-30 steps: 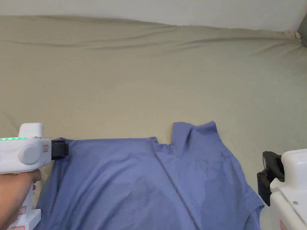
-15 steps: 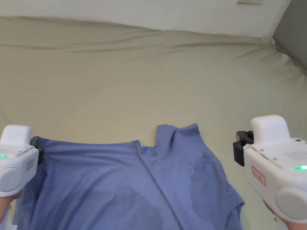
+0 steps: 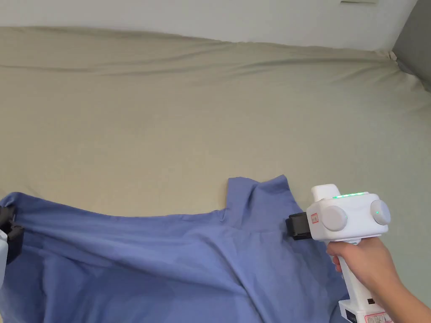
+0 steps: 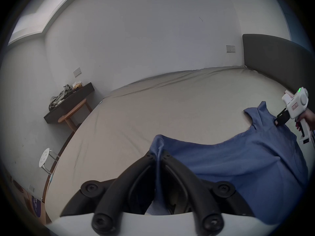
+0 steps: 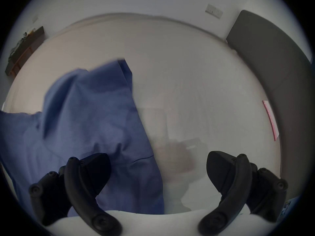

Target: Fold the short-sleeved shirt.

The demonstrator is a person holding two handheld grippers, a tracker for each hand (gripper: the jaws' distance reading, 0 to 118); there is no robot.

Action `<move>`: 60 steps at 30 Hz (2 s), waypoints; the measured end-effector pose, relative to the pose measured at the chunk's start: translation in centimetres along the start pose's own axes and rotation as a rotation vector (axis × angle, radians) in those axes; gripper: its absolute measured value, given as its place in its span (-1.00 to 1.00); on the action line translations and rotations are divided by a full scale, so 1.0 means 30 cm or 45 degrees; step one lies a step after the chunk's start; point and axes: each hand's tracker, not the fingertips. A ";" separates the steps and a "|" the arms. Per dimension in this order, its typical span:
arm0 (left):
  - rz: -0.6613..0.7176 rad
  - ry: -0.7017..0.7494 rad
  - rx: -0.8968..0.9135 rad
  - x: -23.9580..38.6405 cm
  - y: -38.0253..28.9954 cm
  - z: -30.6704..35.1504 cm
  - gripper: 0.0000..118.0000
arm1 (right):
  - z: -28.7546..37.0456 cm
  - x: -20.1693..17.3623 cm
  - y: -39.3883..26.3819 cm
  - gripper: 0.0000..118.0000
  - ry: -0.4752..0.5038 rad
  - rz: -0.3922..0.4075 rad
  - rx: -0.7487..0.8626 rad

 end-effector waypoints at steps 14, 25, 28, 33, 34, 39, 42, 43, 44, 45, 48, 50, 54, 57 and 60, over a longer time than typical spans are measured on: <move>0.047 0.056 -0.005 -0.052 -0.044 0.046 -0.98 | 0.289 -0.012 -0.018 -0.98 0.093 0.001 0.210; 0.118 0.152 0.375 -0.195 0.207 0.485 -0.98 | 1.183 0.129 -0.216 -0.98 0.040 -0.134 0.926; 0.129 0.180 0.529 -0.233 0.274 0.647 -0.98 | 1.401 0.133 -0.274 -0.98 -0.008 -0.116 1.074; 0.173 0.227 0.747 -0.295 0.359 0.907 -0.98 | 1.647 0.135 -0.371 -0.98 -0.043 -0.156 1.288; 0.189 0.221 0.777 -0.309 0.372 0.950 -0.98 | 1.685 0.130 -0.387 -0.98 -0.060 -0.158 1.329; 0.160 0.257 0.892 -0.356 0.431 1.114 -0.98 | 1.857 0.142 -0.416 -0.98 -0.093 -0.158 1.453; 0.163 0.263 0.930 -0.390 0.466 1.164 -0.98 | 1.946 0.137 -0.411 -0.98 -0.117 -0.154 1.544; 0.168 0.260 0.935 -0.403 0.482 1.177 -0.98 | 1.971 0.138 -0.400 -0.98 -0.125 -0.147 1.553; 0.172 0.256 0.940 -0.412 0.496 1.180 -0.98 | 1.989 0.139 -0.389 -0.98 -0.130 -0.141 1.577; 0.175 0.255 0.946 -0.419 0.511 1.186 -0.98 | 2.005 0.142 -0.378 -0.98 -0.137 -0.135 1.598; 0.164 0.257 0.957 -0.440 0.557 1.177 -0.98 | 2.042 0.146 -0.321 -0.98 -0.157 -0.117 1.629; 0.165 0.252 0.951 -0.460 0.601 1.154 -0.98 | 2.060 0.159 -0.276 -0.98 -0.181 -0.077 1.658; 0.180 0.219 0.933 -0.497 0.706 1.080 -0.98 | 2.090 0.167 -0.151 -0.98 -0.222 -0.037 1.680; 0.183 0.220 0.920 -0.504 0.790 1.012 -0.98 | 2.079 0.174 -0.042 -0.98 -0.268 0.002 1.677; 0.179 0.215 0.901 -0.505 0.879 0.931 -0.98 | 2.048 0.189 0.071 -0.98 -0.290 0.008 1.670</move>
